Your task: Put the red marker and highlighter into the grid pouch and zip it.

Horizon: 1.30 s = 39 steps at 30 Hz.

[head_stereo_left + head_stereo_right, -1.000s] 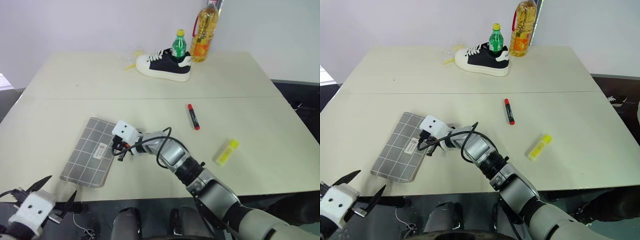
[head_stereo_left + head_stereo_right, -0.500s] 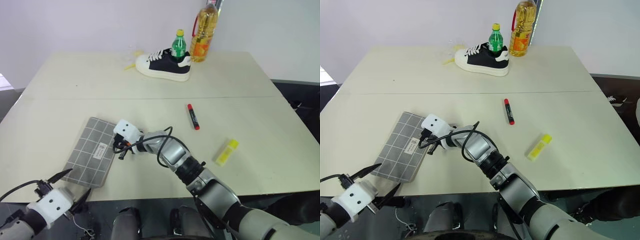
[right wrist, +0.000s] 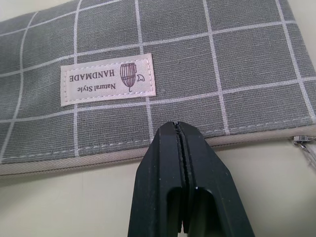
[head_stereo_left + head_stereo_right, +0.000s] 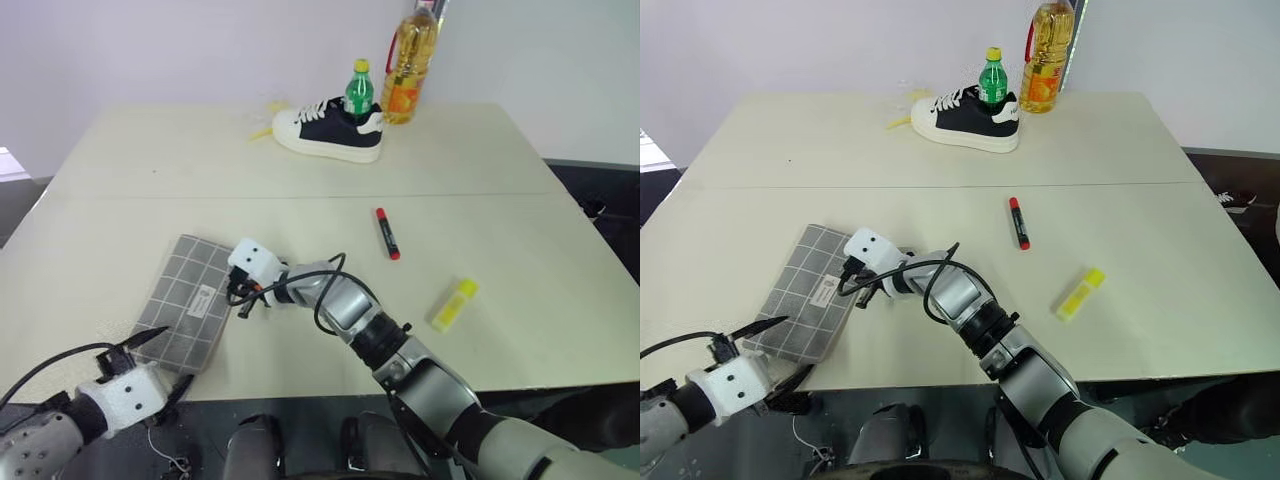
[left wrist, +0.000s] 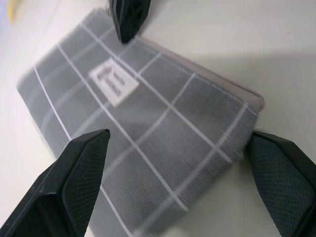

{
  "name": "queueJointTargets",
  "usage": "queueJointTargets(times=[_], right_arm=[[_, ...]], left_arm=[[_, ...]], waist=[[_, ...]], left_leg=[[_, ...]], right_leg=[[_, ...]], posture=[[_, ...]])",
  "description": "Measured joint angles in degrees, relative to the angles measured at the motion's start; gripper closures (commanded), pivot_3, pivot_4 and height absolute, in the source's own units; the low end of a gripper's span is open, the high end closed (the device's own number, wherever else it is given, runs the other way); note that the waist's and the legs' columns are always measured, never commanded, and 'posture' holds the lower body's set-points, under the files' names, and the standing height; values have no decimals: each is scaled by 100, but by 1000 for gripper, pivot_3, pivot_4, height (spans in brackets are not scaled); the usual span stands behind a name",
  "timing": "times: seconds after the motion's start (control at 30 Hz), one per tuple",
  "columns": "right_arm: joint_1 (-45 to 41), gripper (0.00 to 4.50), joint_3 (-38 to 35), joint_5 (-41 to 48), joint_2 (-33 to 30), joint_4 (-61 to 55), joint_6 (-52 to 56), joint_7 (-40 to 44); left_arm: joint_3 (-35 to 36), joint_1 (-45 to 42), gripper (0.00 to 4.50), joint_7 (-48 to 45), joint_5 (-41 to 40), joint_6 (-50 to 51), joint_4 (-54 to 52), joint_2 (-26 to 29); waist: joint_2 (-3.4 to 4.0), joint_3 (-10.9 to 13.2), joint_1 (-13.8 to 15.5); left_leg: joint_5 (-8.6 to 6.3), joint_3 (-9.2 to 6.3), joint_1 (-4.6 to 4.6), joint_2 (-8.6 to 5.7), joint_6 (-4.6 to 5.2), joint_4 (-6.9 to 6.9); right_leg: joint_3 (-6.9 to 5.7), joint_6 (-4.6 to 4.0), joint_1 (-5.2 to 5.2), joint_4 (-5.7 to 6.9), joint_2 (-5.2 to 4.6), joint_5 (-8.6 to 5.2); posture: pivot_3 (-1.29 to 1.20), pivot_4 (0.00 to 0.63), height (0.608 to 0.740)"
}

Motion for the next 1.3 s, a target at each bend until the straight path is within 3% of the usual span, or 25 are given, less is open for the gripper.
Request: queueJointTargets(times=[0.23, 0.37, 0.57, 0.8, 0.9, 1.03, 1.13, 1.3], right_arm=[[0, 4467, 3, -9, 0, -5, 5, -13], [0, 4500, 3, -11, 0, -11, 6, -13], [0, 4500, -23, -7, 0, -25, -4, -25], [6, 4500, -491, 17, -129, -117, -324, -260], [-126, 3577, -964, 137, -456, -449, -488, -260], [-563, 1536, -1748, 491, -1244, -920, -400, 10], [-632, 47, -1924, 530, -2089, -1000, -395, 437], [-315, 47, -1953, 623, -2743, -1032, -224, 1030]], left_arm=[[-352, -455, 0, 685, 725, -574, 375, -10], [-426, -546, 1194, 880, 775, -713, 636, -17], [-404, -567, 4395, 1029, 755, -809, 932, -19], [-329, -725, 4464, 1122, 276, -689, 791, -189], [-357, -901, 4500, 1083, -227, -235, 335, -388], [-620, -1261, 4500, 1016, -510, 374, -188, -525], [-953, -1615, 4500, 1018, -535, 810, -320, -703], [-1379, -2086, 4500, 1040, -546, 1174, -318, -962]], waist=[[5, -3, 1], [5, -3, -9], [4, -3, -10], [-1, 0, -15], [-4, 2, -7], [-4, 2, -4], [-8, -1, -6], [-13, -4, -56]], left_leg=[[0, 0, 1, 0, 0, -1], [0, -1, 1, 2, 1, -2], [0, 0, -3, 2, 1, -5], [0, 4, -15, 3, 1, -7], [1, 5, -17, 1, 1, -6], [1, 6, -15, -1, 2, -6], [2, 7, -13, -6, 2, -7], [2, 14, -4, -1, 3, -11]], right_leg=[[0, 2, 1, 1, -1, 1], [0, 2, 0, 2, 0, 1], [0, 15, -8, 1, 0, 8], [0, 16, -22, 1, 0, 9], [-1, 19, -21, 1, 1, 11], [-1, 21, -17, 1, 7, 12], [0, 21, -8, -1, 10, 12], [0, 22, 13, 0, 27, 12]], posture=[[0, 150, 705], [0, 150, 705], [0, 150, 705], [0, 150, 705], [0, 150, 705], [0, 150, 705], [0, 150, 705], [0, 150, 705]])
